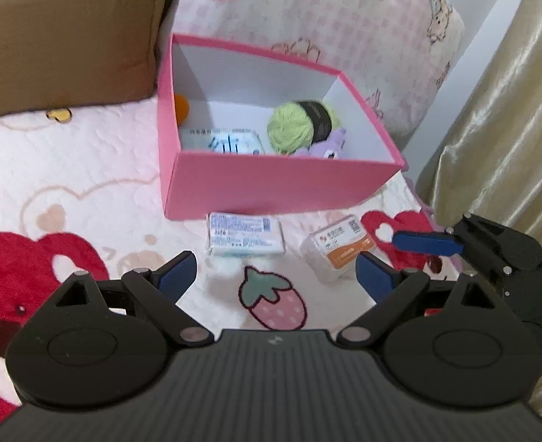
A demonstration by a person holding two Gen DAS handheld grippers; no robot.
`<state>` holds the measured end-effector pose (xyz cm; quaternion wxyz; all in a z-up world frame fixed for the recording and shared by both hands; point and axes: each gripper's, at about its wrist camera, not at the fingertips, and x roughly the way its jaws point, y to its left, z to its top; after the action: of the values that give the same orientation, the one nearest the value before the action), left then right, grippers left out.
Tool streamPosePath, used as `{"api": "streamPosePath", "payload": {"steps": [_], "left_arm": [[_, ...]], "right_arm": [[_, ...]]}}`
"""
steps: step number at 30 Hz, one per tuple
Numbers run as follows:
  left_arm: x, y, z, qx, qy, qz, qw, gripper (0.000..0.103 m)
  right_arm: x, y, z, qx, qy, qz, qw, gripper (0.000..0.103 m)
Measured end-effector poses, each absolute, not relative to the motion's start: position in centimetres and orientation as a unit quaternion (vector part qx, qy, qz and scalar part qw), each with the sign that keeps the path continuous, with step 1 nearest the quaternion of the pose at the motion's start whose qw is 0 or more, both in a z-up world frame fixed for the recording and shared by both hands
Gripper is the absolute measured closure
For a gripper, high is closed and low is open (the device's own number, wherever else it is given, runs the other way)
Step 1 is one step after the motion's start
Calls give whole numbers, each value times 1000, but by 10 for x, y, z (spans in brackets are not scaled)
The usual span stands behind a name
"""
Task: Organize objects
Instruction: 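Withdraw the left gripper from the box toward the white soap bar, then lower the left gripper onto the white soap bar and close on it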
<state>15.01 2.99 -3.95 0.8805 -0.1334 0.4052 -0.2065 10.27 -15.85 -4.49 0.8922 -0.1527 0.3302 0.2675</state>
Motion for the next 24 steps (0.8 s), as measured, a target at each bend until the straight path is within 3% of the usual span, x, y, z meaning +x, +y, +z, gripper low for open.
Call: {"api": "streamPosePath", "payload": {"steps": [16,18,21,23,24], "left_arm": [[181,25,-103,-146,387,-204,887,13],[186,26,-109,-153,385,-203,887,17],[193,28,-119,-166,382,-202,886,29],[196,28,-123,-172,380,-199,887,44],[198,28,-125,-174,381,-198,886,45]], "right_arm": [[137,-132,-114,-146,325,252,900,10],[140,-129,-119,-144,327,251,900,10],[148,-126,-128,-141,336,246,898,10],[154,-124,-134,-139,344,242,897,10],[156,-124,-136,-139,349,239,896,10]]}}
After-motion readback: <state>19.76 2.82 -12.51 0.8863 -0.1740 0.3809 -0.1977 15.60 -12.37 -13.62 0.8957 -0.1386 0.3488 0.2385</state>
